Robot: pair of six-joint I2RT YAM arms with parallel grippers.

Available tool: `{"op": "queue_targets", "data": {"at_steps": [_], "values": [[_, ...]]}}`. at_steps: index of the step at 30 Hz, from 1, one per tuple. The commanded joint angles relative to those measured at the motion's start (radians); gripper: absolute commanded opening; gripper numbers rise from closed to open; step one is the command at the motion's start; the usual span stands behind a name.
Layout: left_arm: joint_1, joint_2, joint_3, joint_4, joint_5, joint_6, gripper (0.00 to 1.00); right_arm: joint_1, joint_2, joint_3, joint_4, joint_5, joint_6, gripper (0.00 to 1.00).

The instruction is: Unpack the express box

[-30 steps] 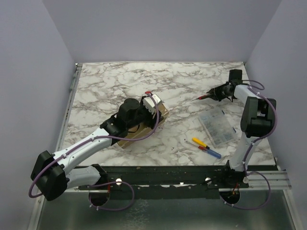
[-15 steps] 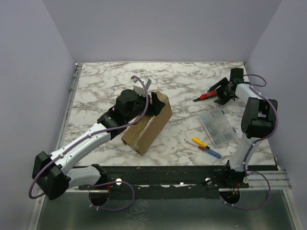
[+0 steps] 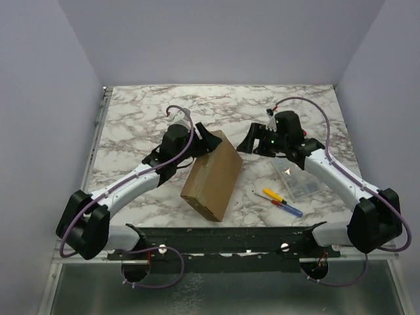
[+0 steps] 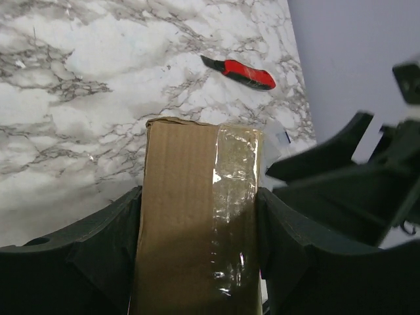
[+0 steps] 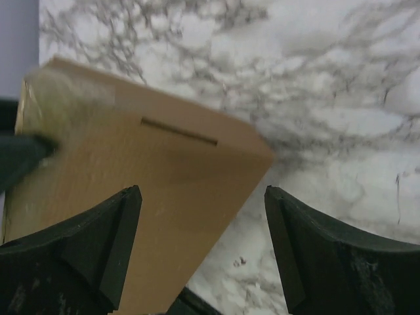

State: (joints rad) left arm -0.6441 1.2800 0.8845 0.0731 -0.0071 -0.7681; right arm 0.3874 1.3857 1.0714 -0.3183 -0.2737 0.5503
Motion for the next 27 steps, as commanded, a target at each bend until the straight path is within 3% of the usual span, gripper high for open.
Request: {"op": "queue_targets", "data": {"at_steps": [1,4,7,10,11,15,20,24,27], "values": [[0.097,0.081,-0.139,0.382,0.238,-0.283,0.0,0.037,-0.105,-0.149,0.002,-0.05,0.009,0.85],[0.126,0.133,-0.189,0.47,0.278,-0.309,0.04,0.08,-0.147,-0.194,-0.032,-0.022,-0.002,0.85],[0.131,0.187,-0.2,0.472,0.303,-0.262,0.46,0.114,-0.17,-0.241,-0.061,0.043,-0.004,0.85],[0.132,0.209,-0.199,0.353,0.261,-0.151,0.72,0.118,-0.159,-0.287,-0.05,0.045,-0.001,0.86],[0.132,0.209,-0.196,0.295,0.238,-0.103,0.76,0.121,-0.151,-0.295,-0.046,0.045,0.004,0.86],[0.134,0.163,-0.163,0.031,0.096,0.088,0.83,0.13,-0.132,-0.309,-0.042,0.071,0.021,0.86],[0.16,0.091,-0.167,-0.091,0.059,0.189,0.9,0.131,-0.097,-0.297,-0.002,0.057,0.017,0.87],[0.198,0.073,-0.18,-0.094,0.127,0.159,0.88,0.131,-0.029,-0.268,0.019,0.023,0.028,0.86],[0.223,0.066,-0.194,-0.095,0.121,0.177,0.78,0.13,-0.001,-0.263,0.037,0.006,0.036,0.81]]}}
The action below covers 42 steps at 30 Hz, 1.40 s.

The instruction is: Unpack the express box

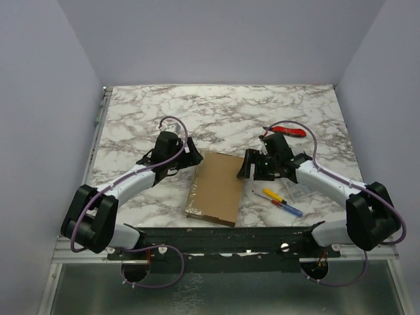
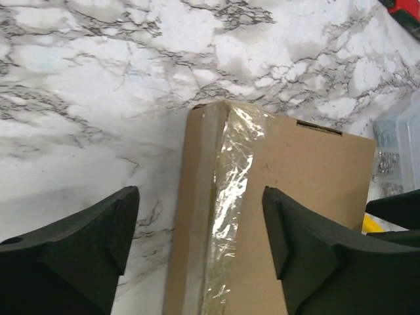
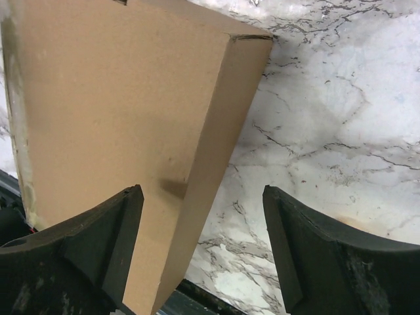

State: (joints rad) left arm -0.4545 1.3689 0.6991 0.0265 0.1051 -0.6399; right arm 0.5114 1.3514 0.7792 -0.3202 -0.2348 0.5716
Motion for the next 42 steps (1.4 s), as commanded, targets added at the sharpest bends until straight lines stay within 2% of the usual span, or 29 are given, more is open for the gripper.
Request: {"op": "queue_targets", "data": {"at_steps": [1,3,5,10,15,21,25,29,32,39,42], "values": [[0.044,-0.025,-0.016,-0.049,0.003,0.053,0.72,0.007,0.042,0.03,0.04,-0.034,0.013,0.79],[0.063,-0.022,-0.029,-0.037,0.027,0.057,0.63,0.006,0.054,0.038,0.034,-0.031,0.01,0.76],[0.067,-0.008,-0.032,-0.005,0.081,0.071,0.61,0.007,0.059,0.037,0.033,-0.029,0.01,0.75],[0.067,0.016,-0.048,0.051,0.137,0.077,0.6,0.006,0.065,0.026,0.043,-0.03,0.014,0.72],[0.066,0.0,-0.077,0.086,0.153,0.08,0.71,0.007,0.064,0.026,0.043,-0.026,0.016,0.72],[0.067,0.026,-0.088,0.086,0.143,0.072,0.59,0.007,0.07,0.022,0.041,-0.015,0.019,0.71],[0.067,0.013,-0.108,0.085,0.106,0.072,0.51,0.007,0.083,0.018,0.043,-0.009,0.027,0.69],[0.068,-0.009,-0.133,0.072,0.055,0.074,0.47,0.007,0.124,0.035,-0.004,0.047,0.061,0.61],[0.067,-0.026,-0.154,0.061,0.013,0.08,0.46,0.007,0.155,0.046,-0.05,0.107,0.091,0.57],[0.067,-0.02,-0.177,0.013,-0.095,0.092,0.44,0.007,0.149,0.032,-0.067,0.163,0.111,0.57],[0.067,-0.005,-0.178,-0.024,-0.185,0.076,0.44,0.007,0.152,0.03,-0.069,0.181,0.121,0.57]]}}
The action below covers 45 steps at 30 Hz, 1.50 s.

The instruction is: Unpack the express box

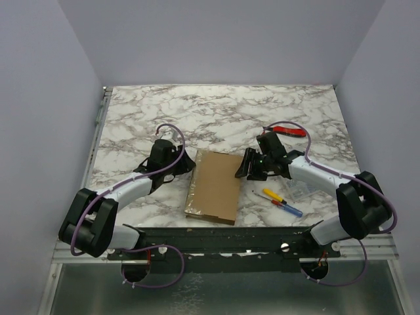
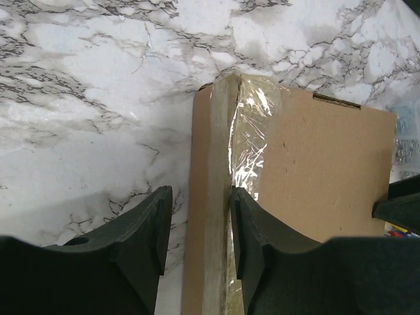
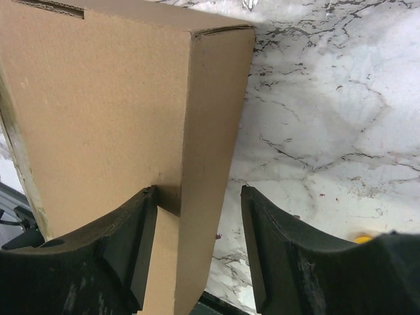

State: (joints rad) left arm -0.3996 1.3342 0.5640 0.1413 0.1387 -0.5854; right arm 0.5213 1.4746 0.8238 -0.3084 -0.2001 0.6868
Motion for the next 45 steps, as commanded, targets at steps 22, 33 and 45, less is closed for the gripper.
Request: {"op": "queue_targets", "data": {"at_steps": [22,33,45], "values": [[0.07,-0.131,-0.058,-0.113,0.09,-0.037,0.7,-0.022,0.033,0.01,-0.035,0.078,-0.122,0.61],[0.07,-0.126,-0.16,-0.095,0.052,-0.108,0.75,-0.021,0.052,0.026,-0.027,0.059,-0.148,0.61],[0.074,-0.116,-0.067,-0.169,0.124,-0.001,0.04,-0.018,0.002,0.06,-0.115,0.16,-0.21,0.76]]}}
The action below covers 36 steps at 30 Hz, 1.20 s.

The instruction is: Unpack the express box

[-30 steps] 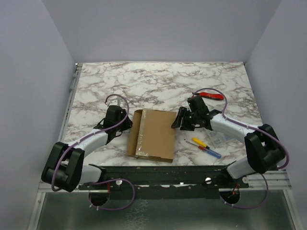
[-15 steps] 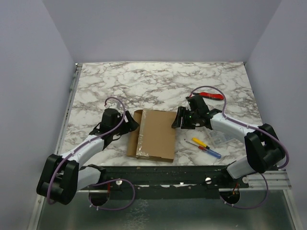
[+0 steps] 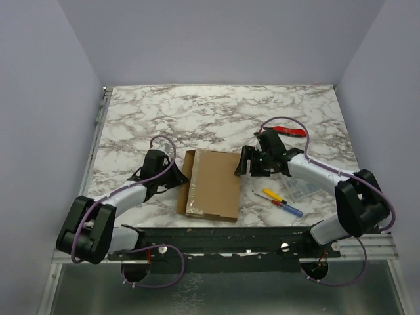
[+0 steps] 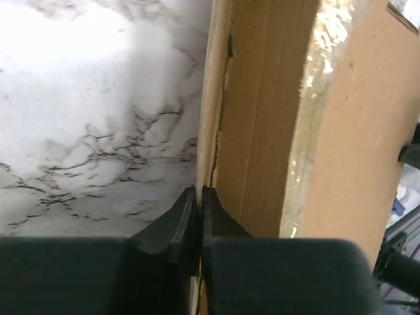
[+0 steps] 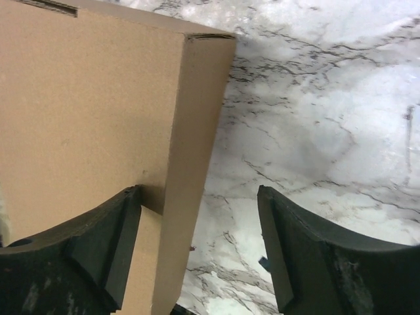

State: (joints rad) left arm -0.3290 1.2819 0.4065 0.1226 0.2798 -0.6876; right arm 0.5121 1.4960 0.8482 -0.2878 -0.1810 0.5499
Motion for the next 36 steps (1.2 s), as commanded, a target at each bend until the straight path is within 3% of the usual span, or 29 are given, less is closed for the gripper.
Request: {"op": "queue_targets", "data": {"at_steps": [1,2,4,8,12,17,25,36], "values": [[0.004,-0.092,0.13,-0.211,-0.034,0.133,0.0,-0.004,-0.029,0.065,-0.185,0.195,-0.08,0.79],[0.003,-0.122,0.169,-0.264,-0.04,0.161,0.0,0.005,-0.036,0.103,-0.239,0.255,-0.087,0.83],[0.003,-0.17,0.279,-0.371,-0.035,0.218,0.0,0.023,-0.053,0.174,-0.322,0.336,-0.102,0.99],[0.004,-0.198,0.529,-0.603,-0.108,0.313,0.0,0.051,-0.085,0.281,-0.397,0.334,-0.096,1.0],[0.002,-0.151,0.751,-0.779,-0.132,0.424,0.0,0.058,-0.126,0.312,-0.316,0.085,-0.014,1.0],[0.002,-0.08,0.95,-0.922,-0.154,0.517,0.0,0.11,-0.177,0.238,0.065,-0.209,0.174,1.0],[0.0,-0.021,0.942,-0.868,0.037,0.433,0.0,0.181,0.002,0.302,0.243,-0.261,0.311,1.0],[0.0,-0.047,0.803,-0.762,0.121,0.398,0.0,0.184,0.12,0.087,0.49,-0.304,0.393,0.94]]}}
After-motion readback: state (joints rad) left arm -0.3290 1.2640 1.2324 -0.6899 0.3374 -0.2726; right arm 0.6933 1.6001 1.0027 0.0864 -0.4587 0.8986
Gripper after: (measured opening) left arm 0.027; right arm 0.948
